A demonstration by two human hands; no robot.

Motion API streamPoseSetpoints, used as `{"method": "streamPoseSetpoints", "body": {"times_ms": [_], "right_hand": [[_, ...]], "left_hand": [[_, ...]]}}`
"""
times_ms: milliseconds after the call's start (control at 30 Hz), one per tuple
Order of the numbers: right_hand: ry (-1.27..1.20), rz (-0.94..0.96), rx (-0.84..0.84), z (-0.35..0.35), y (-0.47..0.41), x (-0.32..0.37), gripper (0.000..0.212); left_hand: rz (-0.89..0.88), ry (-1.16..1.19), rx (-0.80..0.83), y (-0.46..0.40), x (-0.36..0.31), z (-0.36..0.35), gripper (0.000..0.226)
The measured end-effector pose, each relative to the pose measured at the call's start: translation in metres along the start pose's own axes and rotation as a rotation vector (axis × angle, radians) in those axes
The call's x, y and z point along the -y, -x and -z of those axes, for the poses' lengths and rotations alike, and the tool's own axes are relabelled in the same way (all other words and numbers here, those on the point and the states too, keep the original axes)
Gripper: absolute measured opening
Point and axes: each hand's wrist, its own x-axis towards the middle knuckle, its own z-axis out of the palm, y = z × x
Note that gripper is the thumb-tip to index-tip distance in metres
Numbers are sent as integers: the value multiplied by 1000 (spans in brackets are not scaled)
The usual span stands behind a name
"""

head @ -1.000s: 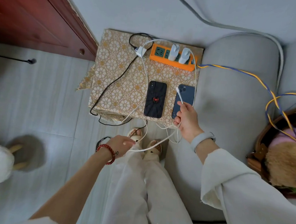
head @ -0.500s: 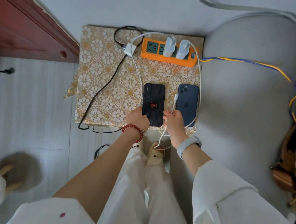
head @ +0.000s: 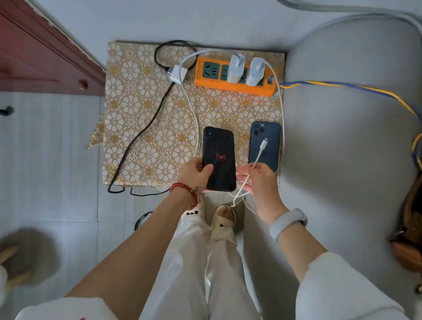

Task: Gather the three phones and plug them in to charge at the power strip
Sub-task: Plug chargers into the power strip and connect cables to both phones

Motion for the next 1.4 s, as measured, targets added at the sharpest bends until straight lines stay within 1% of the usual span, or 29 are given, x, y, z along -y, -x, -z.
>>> {"method": "streamPoseSetpoints", "body": {"times_ms": [100, 167, 233, 300, 400, 467, 533, 667, 833, 933, 1133, 1233, 1400], "right_hand": [[-73, 54, 19, 5, 31, 4, 25], [-29, 82, 81, 4, 50, 1, 30], [16, 92, 181, 0, 68, -1, 26], [-6, 90, 231, -8, 80, -3, 22], [37, 90, 241, -19, 87, -2, 22], [133, 93, 261, -25, 89, 1, 25], [222, 142, 235, -29, 89, 4, 30], [257, 229, 154, -37, 86, 11, 25], [310, 313, 92, -39, 85, 17, 30], [320, 317, 79, -38, 83, 18, 26], [324, 292, 78, -39, 80, 18, 28], [325, 288, 51, -42, 79, 18, 31], [343, 252, 9, -43, 79, 15, 29]], "left_hand": [[112, 261, 85, 9, -7, 10, 24], [137, 361, 77, 15, -9, 17, 21], [135, 436, 52, 19, -12, 23, 15], [133, 493, 27, 19, -15, 30, 14], [127, 556, -6, 20, -21, 39, 21], [110, 605, -15, 23, -26, 43, 28], [78, 637, -10, 25, -31, 46, 29], [44, 636, -4, 29, -35, 47, 28], [28, 617, 17, 34, -37, 46, 17], [25, 620, 10, 35, -37, 45, 13], [31, 640, 26, 34, -37, 45, 19], [34, 567, 21, 32, -35, 44, 16], [8, 395, 12, 29, -31, 39, 15]]}}
